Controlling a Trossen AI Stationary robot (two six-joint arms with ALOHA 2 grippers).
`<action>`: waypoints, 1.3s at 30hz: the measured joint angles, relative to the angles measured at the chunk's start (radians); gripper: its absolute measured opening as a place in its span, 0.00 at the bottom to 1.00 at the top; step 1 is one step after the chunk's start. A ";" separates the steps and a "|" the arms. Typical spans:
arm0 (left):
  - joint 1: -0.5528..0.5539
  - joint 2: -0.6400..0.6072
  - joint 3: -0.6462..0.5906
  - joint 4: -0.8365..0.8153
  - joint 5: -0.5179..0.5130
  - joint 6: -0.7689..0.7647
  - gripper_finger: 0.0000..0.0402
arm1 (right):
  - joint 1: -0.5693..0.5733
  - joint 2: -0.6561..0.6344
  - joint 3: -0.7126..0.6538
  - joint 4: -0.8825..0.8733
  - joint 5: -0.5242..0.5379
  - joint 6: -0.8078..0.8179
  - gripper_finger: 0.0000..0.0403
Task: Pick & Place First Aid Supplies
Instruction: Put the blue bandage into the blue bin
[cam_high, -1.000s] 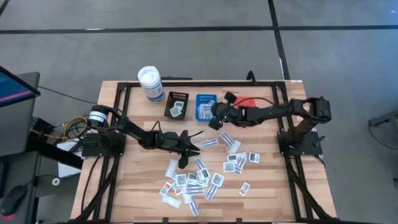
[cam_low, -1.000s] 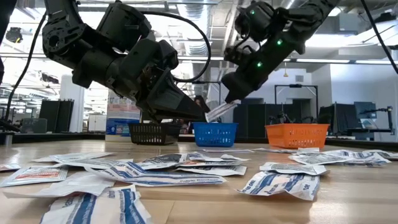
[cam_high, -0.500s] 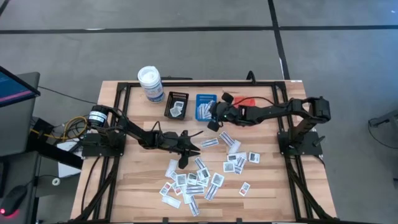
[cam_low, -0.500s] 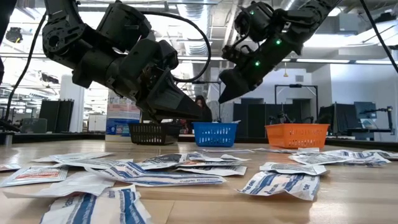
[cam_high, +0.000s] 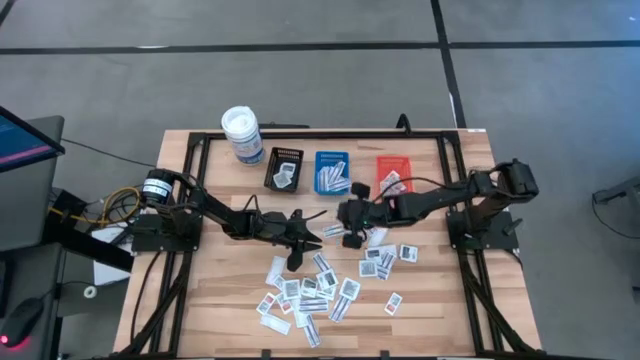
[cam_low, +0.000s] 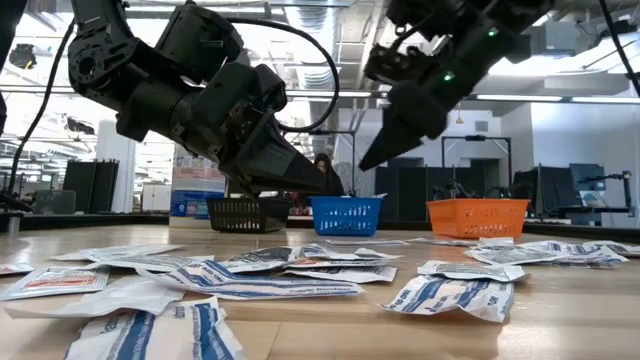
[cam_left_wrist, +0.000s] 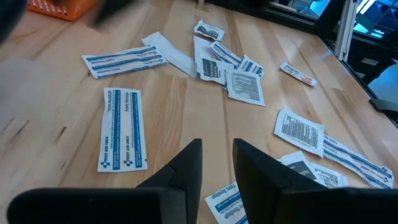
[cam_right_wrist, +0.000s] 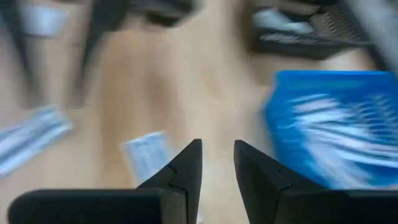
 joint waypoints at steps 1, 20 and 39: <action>0.000 0.000 0.000 0.000 0.000 0.000 0.22 | 0.011 0.001 0.000 -0.021 -0.032 0.015 0.22; 0.000 0.000 -0.002 0.000 0.000 0.000 0.22 | -0.011 0.200 0.002 -0.046 -0.107 0.180 0.30; 0.000 0.000 -0.003 0.000 0.000 0.000 0.22 | -0.028 0.196 0.021 -0.086 -0.179 0.167 0.03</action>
